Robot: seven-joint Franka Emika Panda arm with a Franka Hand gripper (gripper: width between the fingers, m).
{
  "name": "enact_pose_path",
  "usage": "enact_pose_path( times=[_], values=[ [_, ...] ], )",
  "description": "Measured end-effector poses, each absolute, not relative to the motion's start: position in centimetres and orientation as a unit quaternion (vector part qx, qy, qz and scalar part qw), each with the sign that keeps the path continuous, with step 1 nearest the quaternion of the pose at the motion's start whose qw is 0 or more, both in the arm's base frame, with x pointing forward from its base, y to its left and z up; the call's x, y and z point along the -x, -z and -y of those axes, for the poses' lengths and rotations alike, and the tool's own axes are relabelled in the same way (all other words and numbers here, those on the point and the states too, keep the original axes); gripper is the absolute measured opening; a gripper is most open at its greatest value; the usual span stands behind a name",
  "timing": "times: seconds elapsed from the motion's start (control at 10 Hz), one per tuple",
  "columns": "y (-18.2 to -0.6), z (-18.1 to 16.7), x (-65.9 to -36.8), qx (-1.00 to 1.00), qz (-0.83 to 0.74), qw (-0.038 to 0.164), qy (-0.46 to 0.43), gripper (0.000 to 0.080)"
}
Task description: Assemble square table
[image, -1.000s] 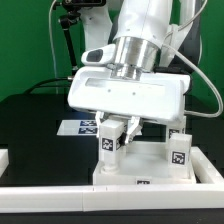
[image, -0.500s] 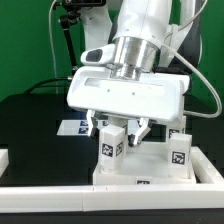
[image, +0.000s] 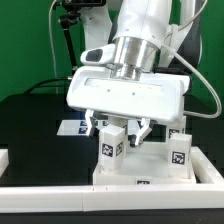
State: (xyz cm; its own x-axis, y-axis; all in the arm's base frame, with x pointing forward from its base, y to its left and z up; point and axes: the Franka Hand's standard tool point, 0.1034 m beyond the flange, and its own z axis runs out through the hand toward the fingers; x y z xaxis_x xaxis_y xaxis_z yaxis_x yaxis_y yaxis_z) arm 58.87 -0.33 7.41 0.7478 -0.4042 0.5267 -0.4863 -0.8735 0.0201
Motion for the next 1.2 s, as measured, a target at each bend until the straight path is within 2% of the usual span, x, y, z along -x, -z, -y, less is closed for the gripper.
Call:
enact_pose_path(
  times=[0.3, 0.5, 0.6, 0.7, 0.9, 1.1, 1.2],
  values=[
    [-8.0, 0.7, -59.1, -0.936, 0.242, 0.074, -0.244, 0.0649],
    [-10.6, 1.7, -60.0, -0.939, 0.277, 0.039, -0.199, 0.0649],
    [-10.6, 2.0, -60.2, -0.939, 0.284, 0.032, -0.193, 0.0649],
    [-10.2, 2.2, -59.8, -0.945, 0.291, 0.024, -0.145, 0.0649],
    [-11.0, 2.6, -60.0, -0.949, 0.309, 0.006, -0.062, 0.0649],
    [-10.9, 2.8, -59.3, -0.943, 0.333, -0.015, 0.014, 0.0649],
    [-10.8, 2.4, -59.6, -0.939, 0.343, -0.016, 0.015, 0.0649]
  ],
)
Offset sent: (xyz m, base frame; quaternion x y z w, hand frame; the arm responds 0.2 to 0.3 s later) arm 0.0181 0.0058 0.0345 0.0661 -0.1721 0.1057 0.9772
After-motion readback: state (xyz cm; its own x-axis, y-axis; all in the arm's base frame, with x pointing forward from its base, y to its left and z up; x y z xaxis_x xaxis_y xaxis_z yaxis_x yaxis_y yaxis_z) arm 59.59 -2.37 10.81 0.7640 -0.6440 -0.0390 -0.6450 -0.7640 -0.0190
